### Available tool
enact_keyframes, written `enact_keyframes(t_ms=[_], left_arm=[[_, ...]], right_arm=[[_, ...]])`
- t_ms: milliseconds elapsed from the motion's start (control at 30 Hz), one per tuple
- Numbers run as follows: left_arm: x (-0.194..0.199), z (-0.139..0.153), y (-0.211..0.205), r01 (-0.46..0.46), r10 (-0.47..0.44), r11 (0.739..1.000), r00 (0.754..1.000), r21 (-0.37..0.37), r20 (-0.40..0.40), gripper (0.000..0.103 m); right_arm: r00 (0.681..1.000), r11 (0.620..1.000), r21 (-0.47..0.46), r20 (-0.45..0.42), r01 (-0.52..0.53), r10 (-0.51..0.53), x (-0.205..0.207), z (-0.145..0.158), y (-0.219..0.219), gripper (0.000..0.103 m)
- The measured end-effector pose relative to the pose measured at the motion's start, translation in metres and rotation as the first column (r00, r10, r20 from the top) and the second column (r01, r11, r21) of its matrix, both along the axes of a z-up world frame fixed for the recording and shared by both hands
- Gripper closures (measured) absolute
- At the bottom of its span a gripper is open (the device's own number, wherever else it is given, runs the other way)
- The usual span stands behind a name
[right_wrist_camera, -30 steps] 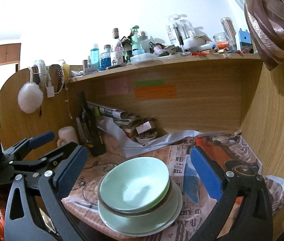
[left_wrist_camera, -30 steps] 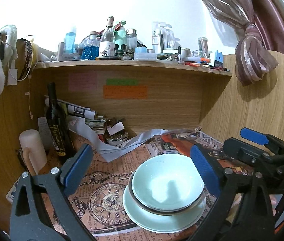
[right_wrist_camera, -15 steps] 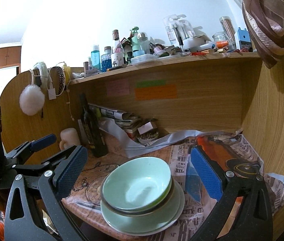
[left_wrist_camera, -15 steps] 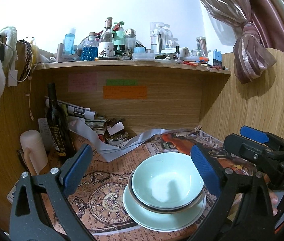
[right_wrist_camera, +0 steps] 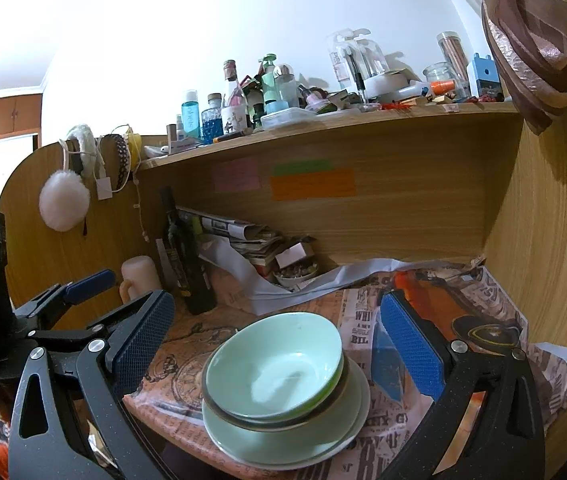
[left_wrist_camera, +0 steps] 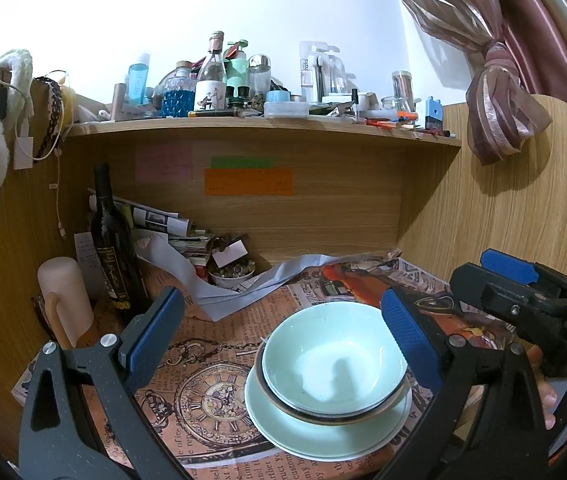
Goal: Organize plates and bowls
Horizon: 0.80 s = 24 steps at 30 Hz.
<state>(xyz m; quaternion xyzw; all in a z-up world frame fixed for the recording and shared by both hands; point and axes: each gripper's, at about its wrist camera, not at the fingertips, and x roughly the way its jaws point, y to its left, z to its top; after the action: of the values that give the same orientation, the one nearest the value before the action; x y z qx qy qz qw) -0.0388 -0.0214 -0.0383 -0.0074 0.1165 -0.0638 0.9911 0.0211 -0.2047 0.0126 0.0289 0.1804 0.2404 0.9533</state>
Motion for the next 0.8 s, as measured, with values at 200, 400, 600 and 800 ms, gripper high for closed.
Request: enact_keyframes(t_ms=[200,400,600,800], left_arm=[[0.0004,-0.0007,-0.0002,0.005,-0.005,1.000,1.000,-0.001,-0.002,0.002],[0.0009,-0.0006,-0.0004,0.014,-0.014,1.000,1.000,0.003,0.000,0.002],[0.0015,-0.0010,-0.0002,0.019,-0.019,1.000,1.000,0.002,-0.001,0.002],[0.0016,-0.0011,0.0008,0.020,-0.020,1.000,1.000,-0.002,-0.002,0.002]], right_arm=[[1.000,1.000,-0.005,0.003,0.002,-0.002,-0.0014,-0.0001,0.0012,0.000],[1.000,1.000,0.000,0.001,0.001,-0.001,-0.0017,0.0000,0.0005,0.000],[1.000,1.000,-0.001,0.001,0.000,0.000,-0.0016,-0.0002,0.0002,0.000],[1.000,1.000,-0.001,-0.002,0.000,0.000,-0.0015,-0.0006,0.0003,0.000]])
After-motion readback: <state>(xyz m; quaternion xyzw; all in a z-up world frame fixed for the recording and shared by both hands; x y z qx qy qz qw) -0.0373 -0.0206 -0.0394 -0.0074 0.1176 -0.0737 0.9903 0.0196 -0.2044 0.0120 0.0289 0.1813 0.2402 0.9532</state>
